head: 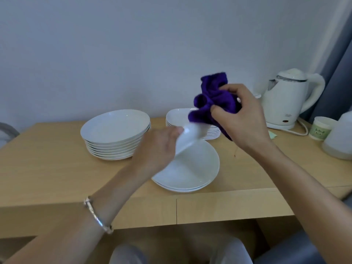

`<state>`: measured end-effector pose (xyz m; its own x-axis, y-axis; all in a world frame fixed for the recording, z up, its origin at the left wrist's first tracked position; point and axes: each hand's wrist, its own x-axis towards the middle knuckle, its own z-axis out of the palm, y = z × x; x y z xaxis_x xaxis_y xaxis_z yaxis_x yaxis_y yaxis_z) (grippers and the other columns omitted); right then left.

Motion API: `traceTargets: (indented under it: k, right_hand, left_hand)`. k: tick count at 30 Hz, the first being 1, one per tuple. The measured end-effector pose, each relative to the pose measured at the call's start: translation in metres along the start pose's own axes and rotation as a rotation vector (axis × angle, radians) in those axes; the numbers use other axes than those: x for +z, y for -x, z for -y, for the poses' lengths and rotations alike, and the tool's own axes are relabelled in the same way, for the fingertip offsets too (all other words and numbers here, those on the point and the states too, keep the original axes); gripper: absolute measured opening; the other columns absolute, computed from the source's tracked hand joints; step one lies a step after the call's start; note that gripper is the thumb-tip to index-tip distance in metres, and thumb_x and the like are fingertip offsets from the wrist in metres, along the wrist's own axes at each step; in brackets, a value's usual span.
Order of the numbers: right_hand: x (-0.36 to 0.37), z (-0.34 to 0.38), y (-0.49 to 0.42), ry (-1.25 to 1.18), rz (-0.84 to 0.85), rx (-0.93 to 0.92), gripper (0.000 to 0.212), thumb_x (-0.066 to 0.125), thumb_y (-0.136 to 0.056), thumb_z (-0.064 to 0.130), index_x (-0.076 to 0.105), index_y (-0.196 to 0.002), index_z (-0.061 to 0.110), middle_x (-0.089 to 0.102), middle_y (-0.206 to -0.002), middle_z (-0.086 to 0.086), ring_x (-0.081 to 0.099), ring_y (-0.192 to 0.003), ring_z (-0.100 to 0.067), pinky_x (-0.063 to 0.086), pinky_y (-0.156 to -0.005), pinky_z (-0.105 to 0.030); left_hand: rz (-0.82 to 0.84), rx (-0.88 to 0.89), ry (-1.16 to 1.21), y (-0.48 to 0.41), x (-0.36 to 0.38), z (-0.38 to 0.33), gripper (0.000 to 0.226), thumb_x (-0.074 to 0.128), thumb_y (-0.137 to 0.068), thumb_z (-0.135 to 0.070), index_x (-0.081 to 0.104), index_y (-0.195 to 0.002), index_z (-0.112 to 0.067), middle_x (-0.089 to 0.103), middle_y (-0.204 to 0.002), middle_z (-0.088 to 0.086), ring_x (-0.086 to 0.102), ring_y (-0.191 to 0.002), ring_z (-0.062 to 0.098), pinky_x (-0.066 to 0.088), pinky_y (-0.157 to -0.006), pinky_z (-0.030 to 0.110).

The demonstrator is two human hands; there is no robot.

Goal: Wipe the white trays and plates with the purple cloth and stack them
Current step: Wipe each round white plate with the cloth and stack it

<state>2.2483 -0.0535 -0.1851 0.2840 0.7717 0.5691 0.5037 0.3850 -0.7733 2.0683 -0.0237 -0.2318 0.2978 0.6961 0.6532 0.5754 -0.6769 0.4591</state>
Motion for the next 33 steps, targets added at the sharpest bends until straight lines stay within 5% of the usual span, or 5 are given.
traceTargets:
  k: [7, 14, 24, 28, 33]
  right_hand:
    - [0.020, -0.008, 0.008, 0.006, 0.082, 0.012, 0.035, 0.070, -0.074, 0.025, 0.055, -0.102, 0.039, 0.061, -0.107, 0.008, 0.059, -0.088, -0.002, 0.048, -0.076, -0.021]
    - [0.057, -0.037, 0.023, 0.114, 0.312, 0.053, 0.030, 0.070, -0.073, 0.021, 0.057, -0.096, 0.036, 0.056, -0.099, 0.015, 0.055, -0.089, 0.002, 0.041, -0.072, -0.010]
    - [0.088, -0.058, 0.032, 0.114, 0.388, 0.012, 0.022, 0.063, -0.077, 0.019, 0.059, -0.099, 0.021, 0.061, -0.093, 0.009, 0.055, -0.087, -0.009, 0.049, -0.079, -0.030]
    - [0.087, -0.060, 0.040, -0.014, 0.373, 0.036, 0.041, 0.071, -0.079, 0.014, 0.050, -0.109, 0.031, 0.052, -0.096, 0.027, 0.050, -0.089, 0.011, 0.038, -0.080, -0.004]
    - [0.101, -0.054, 0.041, 0.106, 0.359, -0.003, 0.047, 0.069, -0.081, 0.020, 0.054, -0.125, 0.027, 0.056, -0.114, 0.017, 0.051, -0.106, -0.002, 0.040, -0.093, -0.019]
  left_hand:
    - [-0.434, -0.821, 0.907, -0.015, -0.022, 0.027, 0.029, 0.044, -0.101, -0.030, 0.059, -0.083, -0.012, 0.061, -0.081, 0.002, 0.058, -0.079, 0.018, 0.048, -0.074, 0.032]
    - [-0.628, -1.074, 1.171, 0.004, -0.006, 0.059, 0.028, 0.045, -0.101, -0.027, 0.054, -0.124, -0.013, 0.066, -0.113, -0.001, 0.064, -0.092, 0.016, 0.051, -0.080, 0.034]
    - [-0.285, -0.796, 0.544, 0.035, -0.010, 0.079, 0.043, 0.043, -0.096, -0.047, 0.056, -0.118, -0.011, 0.061, -0.117, 0.000, 0.057, -0.104, 0.013, 0.048, -0.093, 0.042]
    - [-0.230, -0.420, -0.038, 0.064, -0.006, 0.077, 0.079, 0.071, -0.080, -0.040, 0.030, -0.143, -0.016, 0.025, -0.145, -0.002, 0.024, -0.134, 0.014, 0.026, -0.107, 0.028]
    - [0.001, -0.156, -0.337, 0.083, 0.023, 0.089, 0.093, 0.043, -0.077, -0.068, 0.012, -0.149, -0.018, 0.009, -0.159, 0.006, -0.006, -0.147, 0.018, 0.019, -0.110, 0.040]
